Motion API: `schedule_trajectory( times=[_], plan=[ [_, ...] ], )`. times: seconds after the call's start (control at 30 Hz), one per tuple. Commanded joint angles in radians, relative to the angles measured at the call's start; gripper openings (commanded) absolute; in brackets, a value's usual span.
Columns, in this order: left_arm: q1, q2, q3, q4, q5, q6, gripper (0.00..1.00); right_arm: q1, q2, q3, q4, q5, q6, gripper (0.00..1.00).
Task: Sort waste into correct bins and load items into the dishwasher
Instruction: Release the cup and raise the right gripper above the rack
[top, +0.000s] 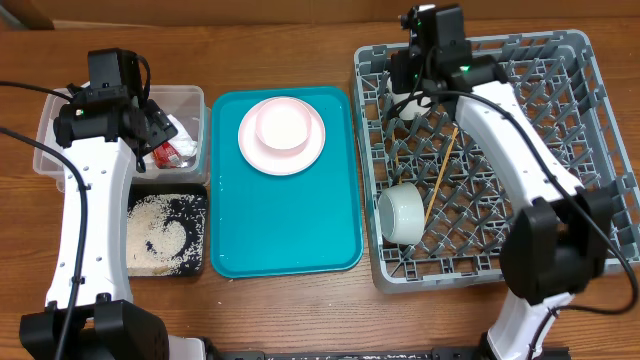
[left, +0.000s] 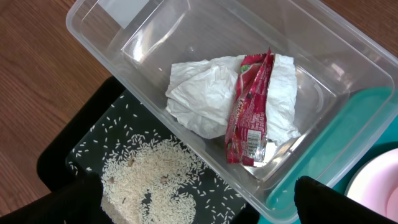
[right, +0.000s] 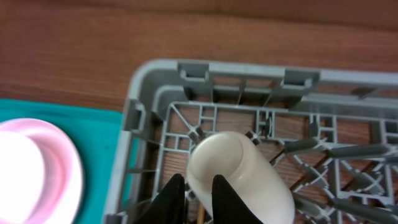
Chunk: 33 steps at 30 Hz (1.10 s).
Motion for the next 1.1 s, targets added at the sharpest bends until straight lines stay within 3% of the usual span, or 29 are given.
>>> schedule_trajectory(
  times=[0.0,0.8,0.93,1.07],
  plan=[
    [0.003,-0.015,0.023,0.002,0.005,-0.014,1.0,-0.001,0.05,0.004,0.014,0.021,-0.003,0.18],
    [0.003,-0.016,0.023,0.002,0.005,-0.014,1.0,-0.003,-0.085,0.005,-0.231,0.129,0.006,0.17],
    [0.003,-0.015,0.023,0.002,0.005,-0.014,1.0,0.011,-0.154,0.005,-0.255,0.04,0.039,0.17],
    [0.003,-0.015,0.023,0.002,0.006,-0.014,1.0,0.019,-0.22,0.005,-0.262,-0.291,0.043,0.22]
  ],
)
